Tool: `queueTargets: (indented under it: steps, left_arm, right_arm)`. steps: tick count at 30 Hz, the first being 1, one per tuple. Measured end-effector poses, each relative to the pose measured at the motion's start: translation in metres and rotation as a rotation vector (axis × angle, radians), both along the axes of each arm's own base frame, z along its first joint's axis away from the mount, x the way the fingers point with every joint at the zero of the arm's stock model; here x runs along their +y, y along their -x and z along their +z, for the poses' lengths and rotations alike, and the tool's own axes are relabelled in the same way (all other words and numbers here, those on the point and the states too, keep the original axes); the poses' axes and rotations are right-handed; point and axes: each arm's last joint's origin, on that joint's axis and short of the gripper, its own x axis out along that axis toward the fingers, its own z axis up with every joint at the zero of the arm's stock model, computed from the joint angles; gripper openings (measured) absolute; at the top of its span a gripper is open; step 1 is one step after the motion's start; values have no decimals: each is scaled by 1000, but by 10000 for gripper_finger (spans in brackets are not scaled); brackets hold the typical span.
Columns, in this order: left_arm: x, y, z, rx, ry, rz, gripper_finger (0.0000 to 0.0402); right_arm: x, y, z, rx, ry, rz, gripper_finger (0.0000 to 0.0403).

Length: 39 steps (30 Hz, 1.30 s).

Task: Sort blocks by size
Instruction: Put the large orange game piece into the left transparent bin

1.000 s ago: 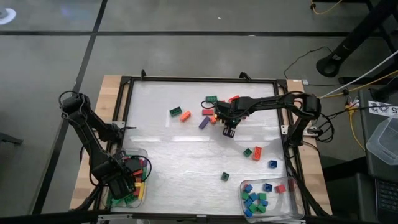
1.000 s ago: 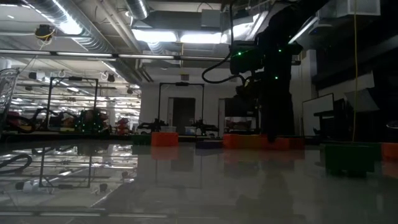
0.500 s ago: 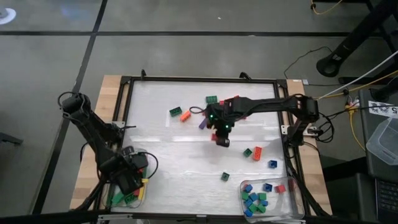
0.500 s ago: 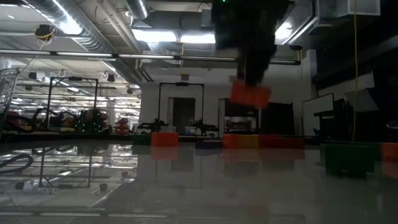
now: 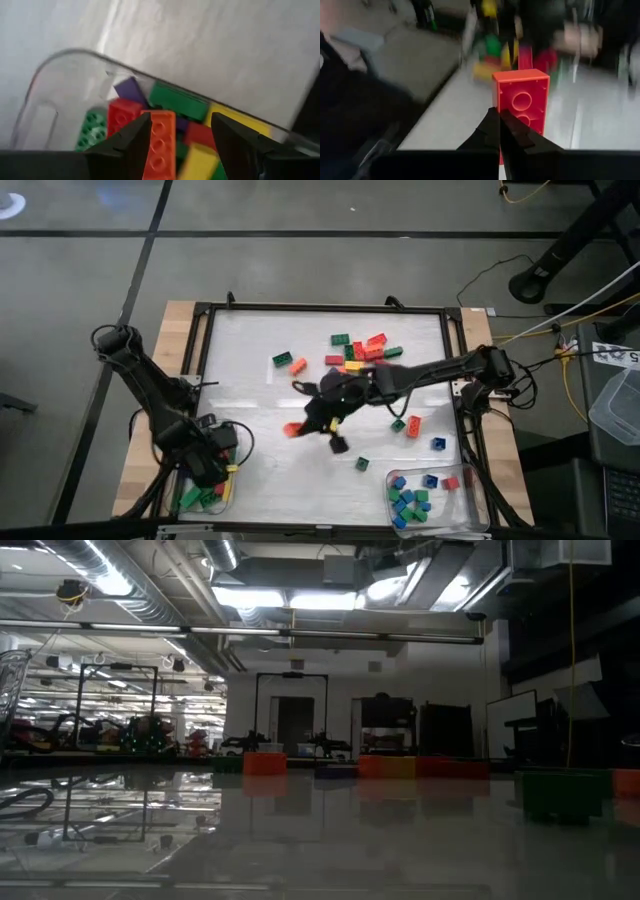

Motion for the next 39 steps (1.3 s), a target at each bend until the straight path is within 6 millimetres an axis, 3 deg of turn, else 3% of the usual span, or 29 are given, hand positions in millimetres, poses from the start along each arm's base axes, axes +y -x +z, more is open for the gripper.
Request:
queueTargets:
  steps: [6,11,21,31,39]
  left_arm:
    - [2,18,20,-180,44,94,194]
    - [2,16,26,-380,-3,163,194]
    - [11,-2,22,-462,-243,59,194]
    - [25,-17,22,-438,-345,12,194]
    - [35,-33,25,-458,-407,-19,194]
  right_arm:
    - [9,-32,-12,-268,17,41,1]
    - [8,-46,-28,-323,34,46,1]
    - [10,-46,-29,-337,33,99,1]
    - [2,-50,-34,-311,164,-189,1]
    - [2,-50,-34,-310,167,-193,1]
